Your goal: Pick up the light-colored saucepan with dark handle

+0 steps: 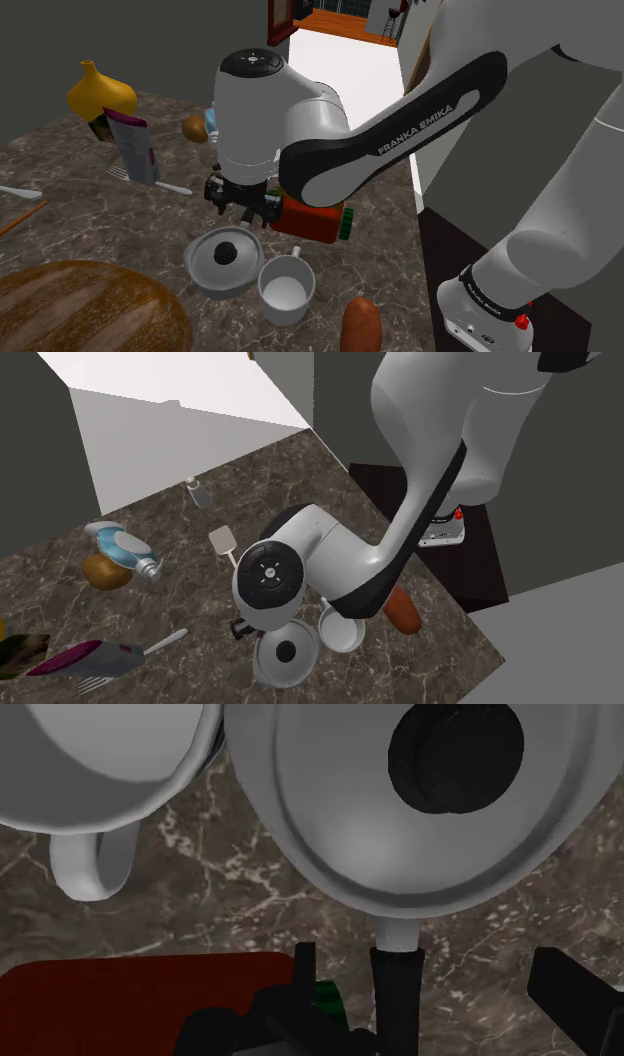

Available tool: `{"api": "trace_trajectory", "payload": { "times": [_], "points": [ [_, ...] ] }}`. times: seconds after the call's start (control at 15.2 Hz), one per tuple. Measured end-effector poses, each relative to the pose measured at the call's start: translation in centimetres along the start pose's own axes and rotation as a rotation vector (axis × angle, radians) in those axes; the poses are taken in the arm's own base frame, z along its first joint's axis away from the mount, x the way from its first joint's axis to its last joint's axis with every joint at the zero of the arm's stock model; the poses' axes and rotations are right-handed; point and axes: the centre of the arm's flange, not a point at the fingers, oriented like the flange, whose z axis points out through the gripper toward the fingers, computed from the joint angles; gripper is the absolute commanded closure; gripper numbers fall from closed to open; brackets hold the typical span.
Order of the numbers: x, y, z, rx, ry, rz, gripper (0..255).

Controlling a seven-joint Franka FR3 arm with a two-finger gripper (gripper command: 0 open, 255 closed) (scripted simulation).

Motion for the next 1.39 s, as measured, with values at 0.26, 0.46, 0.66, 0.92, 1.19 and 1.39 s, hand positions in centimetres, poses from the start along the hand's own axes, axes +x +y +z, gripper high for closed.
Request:
{"api": "trace_trajectory", "payload": {
  "times": [0.26, 0.46, 0.66, 0.92, 1.19, 1.39],
  "points": [
    [-0.4, 0.2, 2.2, 0.001, 0.0, 0.002, 0],
    [-0.4, 0.3, 2.8, 0.001, 0.001, 0.002, 255],
    [-0.3, 0.2, 2.8, 0.001, 0.001, 0.002, 255],
    [-0.3, 0.2, 2.8, 0.001, 0.001, 0.002, 255],
    [-0.2, 0.2, 2.2, 0.001, 0.001, 0.001, 255],
    [0.0, 0.2, 0.8, 0.001, 0.001, 0.001, 255]
  ]
}}
